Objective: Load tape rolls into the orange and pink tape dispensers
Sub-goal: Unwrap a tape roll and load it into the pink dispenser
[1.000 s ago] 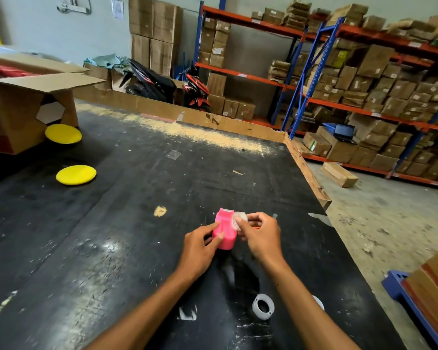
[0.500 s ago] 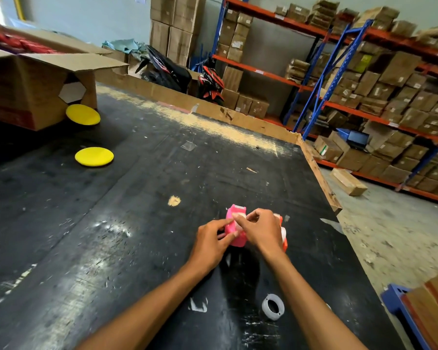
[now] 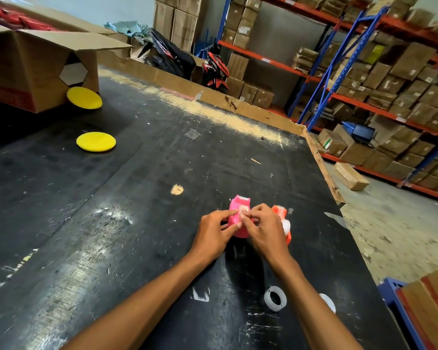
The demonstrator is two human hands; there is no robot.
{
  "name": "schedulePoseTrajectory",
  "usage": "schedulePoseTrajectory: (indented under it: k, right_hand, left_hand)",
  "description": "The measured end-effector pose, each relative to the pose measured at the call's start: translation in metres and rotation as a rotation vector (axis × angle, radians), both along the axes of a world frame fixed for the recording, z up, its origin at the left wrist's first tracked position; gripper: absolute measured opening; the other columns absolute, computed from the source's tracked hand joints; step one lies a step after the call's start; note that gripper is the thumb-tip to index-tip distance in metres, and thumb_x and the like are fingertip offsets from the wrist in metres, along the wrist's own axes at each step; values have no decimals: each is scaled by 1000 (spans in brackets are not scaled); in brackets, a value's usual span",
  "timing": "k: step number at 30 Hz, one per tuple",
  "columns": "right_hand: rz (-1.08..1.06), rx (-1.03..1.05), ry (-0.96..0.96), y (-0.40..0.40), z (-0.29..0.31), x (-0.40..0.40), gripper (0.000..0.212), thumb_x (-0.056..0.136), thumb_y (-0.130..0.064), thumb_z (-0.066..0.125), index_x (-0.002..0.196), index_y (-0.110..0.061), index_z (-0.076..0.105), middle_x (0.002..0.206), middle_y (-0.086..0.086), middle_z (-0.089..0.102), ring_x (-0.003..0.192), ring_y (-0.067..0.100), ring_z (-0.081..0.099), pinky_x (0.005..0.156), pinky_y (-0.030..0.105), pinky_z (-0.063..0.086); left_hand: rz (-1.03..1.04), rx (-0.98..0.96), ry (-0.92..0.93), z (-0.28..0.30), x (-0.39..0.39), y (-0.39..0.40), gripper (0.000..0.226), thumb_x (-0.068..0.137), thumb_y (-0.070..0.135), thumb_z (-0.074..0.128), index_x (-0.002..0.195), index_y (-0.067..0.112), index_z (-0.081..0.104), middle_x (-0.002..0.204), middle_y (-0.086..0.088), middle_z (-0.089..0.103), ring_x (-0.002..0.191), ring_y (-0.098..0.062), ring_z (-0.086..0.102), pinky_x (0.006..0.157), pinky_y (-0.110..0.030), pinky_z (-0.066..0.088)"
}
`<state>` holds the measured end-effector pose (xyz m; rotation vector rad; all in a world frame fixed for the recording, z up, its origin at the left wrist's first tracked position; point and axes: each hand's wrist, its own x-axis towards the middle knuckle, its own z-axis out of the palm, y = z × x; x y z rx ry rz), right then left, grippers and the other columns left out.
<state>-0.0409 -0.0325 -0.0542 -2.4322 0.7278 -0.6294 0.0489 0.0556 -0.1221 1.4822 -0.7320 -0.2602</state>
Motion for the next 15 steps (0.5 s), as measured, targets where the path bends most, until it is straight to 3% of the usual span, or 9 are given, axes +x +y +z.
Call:
schedulePoseTrajectory:
  k: [7,9,11,13,15]
  right_hand:
    - [16,41,82,-2,10,0,26,88,-26,60,68,-17,75,83,1,60,76,14,59,73,34,49]
    - [-28,110,-3,-6,16,1,23,87,-22,61,72,-14,76,81,4,68,74,13,60,73,21,46]
    - [-115,156,-50,-13,20,5,26,88,-20,60,71,-5,73,67,3,67,62,11,57,62,1,36]
    - [-155,156,36,-19,22,13,38,88,-22,58,57,0,60,49,3,49,51,13,40,47,14,31]
    - [-180,132,151,-22,21,22,47,87,-25,57,46,-9,44,43,-1,32,47,15,29,44,27,26]
  left_hand:
    - [-5,2,-3,3,0,1,40,80,16,73,119,7,66,108,-11,69,94,-11,67,80,-10,54]
    - [-10,-9,21,3,0,1,43,79,21,75,119,7,66,107,-10,69,92,-7,67,78,-9,54]
    - [-14,-9,36,3,0,1,45,78,22,76,119,8,66,106,-8,68,89,-4,66,77,-8,53]
    - [-13,-7,42,4,0,1,45,77,22,76,119,8,66,104,-7,68,88,0,65,76,-8,53]
    - [-17,0,48,4,1,1,45,77,22,77,118,8,66,105,-7,68,88,-1,65,76,-8,53]
